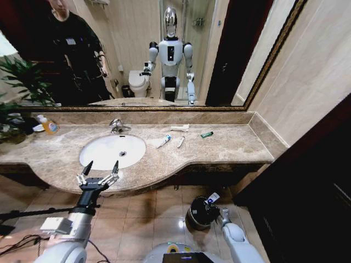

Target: Pick up the trash from the sink and place it in the trash bin.

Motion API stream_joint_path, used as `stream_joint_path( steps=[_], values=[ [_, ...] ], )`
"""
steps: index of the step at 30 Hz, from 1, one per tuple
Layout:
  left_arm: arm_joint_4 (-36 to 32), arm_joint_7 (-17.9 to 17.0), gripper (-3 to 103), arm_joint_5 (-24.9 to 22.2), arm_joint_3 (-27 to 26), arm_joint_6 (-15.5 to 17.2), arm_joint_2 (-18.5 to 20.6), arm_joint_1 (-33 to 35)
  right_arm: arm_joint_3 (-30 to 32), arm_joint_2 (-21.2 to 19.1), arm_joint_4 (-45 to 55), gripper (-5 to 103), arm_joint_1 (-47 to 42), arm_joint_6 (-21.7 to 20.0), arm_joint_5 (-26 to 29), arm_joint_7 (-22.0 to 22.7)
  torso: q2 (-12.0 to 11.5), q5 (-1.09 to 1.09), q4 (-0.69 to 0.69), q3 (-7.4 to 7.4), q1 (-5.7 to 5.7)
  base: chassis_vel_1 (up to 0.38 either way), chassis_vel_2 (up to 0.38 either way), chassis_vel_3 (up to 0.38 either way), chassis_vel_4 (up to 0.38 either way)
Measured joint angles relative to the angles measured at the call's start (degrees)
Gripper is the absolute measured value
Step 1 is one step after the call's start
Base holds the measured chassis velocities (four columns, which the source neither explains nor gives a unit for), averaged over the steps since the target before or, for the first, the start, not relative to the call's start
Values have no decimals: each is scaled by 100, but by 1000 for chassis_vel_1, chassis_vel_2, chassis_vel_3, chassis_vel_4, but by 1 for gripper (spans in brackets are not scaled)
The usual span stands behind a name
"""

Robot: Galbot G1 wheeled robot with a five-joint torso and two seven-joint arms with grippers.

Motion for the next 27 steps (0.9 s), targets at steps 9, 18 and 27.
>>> stream_joint_path(
  steps=[9, 18, 27],
  values=[
    [0, 0, 100, 0, 0, 0, 0, 0, 38, 201, -342, 13, 49, 34, -370, -221, 0, -1, -1, 0, 0, 0, 0, 0, 0],
    [0, 0, 100, 0, 0, 0, 0, 0, 66, 271, -388, 45, -24, 282, -441, -86, 0, -1, 0, 0, 0, 0, 0, 0, 0],
    [0, 0, 100, 0, 0, 0, 0, 0, 76, 308, -104, 78, -204, 282, -412, -66, 0, 0, -1, 0, 0, 0, 0, 0, 0]
  ],
)
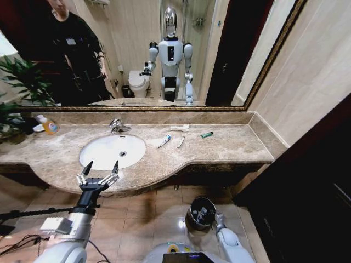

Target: Pick up the trash from the sink and place it in the trash bin.

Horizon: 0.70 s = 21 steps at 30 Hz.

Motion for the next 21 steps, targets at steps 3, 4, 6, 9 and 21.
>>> stream_joint_path(
  steps=[3, 4, 6, 9, 21],
  values=[
    [0, 0, 100, 0, 0, 0, 0, 0, 3, -26, 130, 88, -89, -9, 46, 2, 0, 1, 0, 0, 0, 0, 0, 0, 0],
    [0, 0, 100, 0, 0, 0, 0, 0, 6, -63, 257, 94, -178, -15, 85, 4, 0, 0, 0, 0, 0, 0, 0, 0, 0],
    [0, 0, 100, 0, 0, 0, 0, 0, 9, -95, 350, 94, -247, -17, 117, 4, 0, 0, 0, 0, 0, 0, 0, 0, 0],
    [0, 0, 100, 0, 0, 0, 0, 0, 14, -203, 685, 100, -447, -38, 290, 3, 0, 0, 0, 0, 0, 0, 0, 0, 0],
    [0, 0, 100, 0, 0, 0, 0, 0, 20, -350, 1120, 100, -605, -193, 427, -14, 0, 1, 0, 0, 0, 0, 0, 0, 0]
  ],
)
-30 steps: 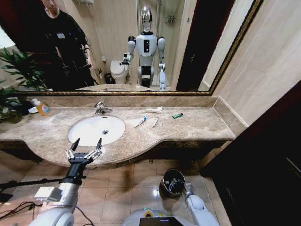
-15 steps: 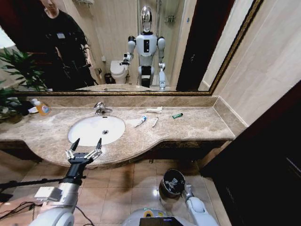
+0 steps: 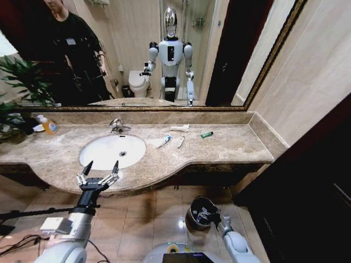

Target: Pick up the trash from the sink and place it in the trash bin.

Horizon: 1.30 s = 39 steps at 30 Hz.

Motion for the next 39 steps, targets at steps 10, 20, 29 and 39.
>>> stream_joint_path(
  steps=[10, 20, 29, 39],
  values=[
    [0, 0, 100, 0, 0, 0, 0, 0, 4, -296, 1168, 100, -381, -388, 315, -4, 0, 0, 0, 0, 0, 0, 0, 0, 0],
    [0, 0, 100, 0, 0, 0, 0, 0, 277, -592, 3992, 100, -1027, -841, 816, 450, 0, -1, 0, 0, 0, 0, 0, 0, 0],
    [0, 0, 100, 0, 0, 0, 0, 0, -40, -906, 4915, 100, -281, -1418, 1260, 1082, 0, 0, 0, 0, 0, 0, 0, 0, 0],
    [0, 0, 100, 0, 0, 0, 0, 0, -407, -1190, 3806, 100, 1254, -1610, 1468, 1131, 0, 0, 0, 1, 0, 0, 0, 0, 0]
  ],
)
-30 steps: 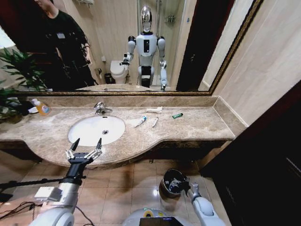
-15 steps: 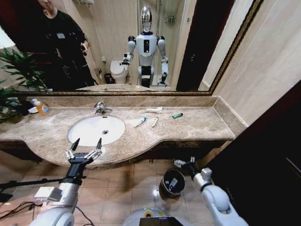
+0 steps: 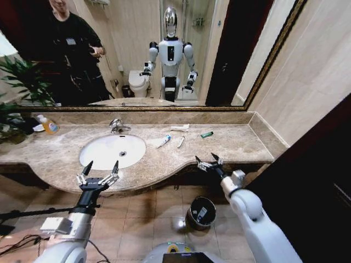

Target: Pick up the trash from the sink and place it in the trash bin.

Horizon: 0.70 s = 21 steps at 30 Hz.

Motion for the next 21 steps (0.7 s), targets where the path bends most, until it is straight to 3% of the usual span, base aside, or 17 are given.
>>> stream_joint_path(
  steps=[6, 12, 21],
  values=[
    [0, 1, 100, 0, 0, 0, 0, 0, -591, -189, -1361, 100, 1323, -37, 327, 421, 0, 1, -1, 1, 0, 0, 0, 0, 0],
    [0, 1, 100, 0, 0, 0, 0, 0, -1207, 103, -2375, 100, 2573, -109, 470, 876, -1, -1, 1, 0, 1, 0, 0, 0, 0],
    [0, 0, 100, 0, 0, 0, 0, 0, -1533, 350, -3493, 100, 3375, -72, 306, 1109, -1, -1, 1, 0, 1, 0, 0, 0, 0]
  ],
)
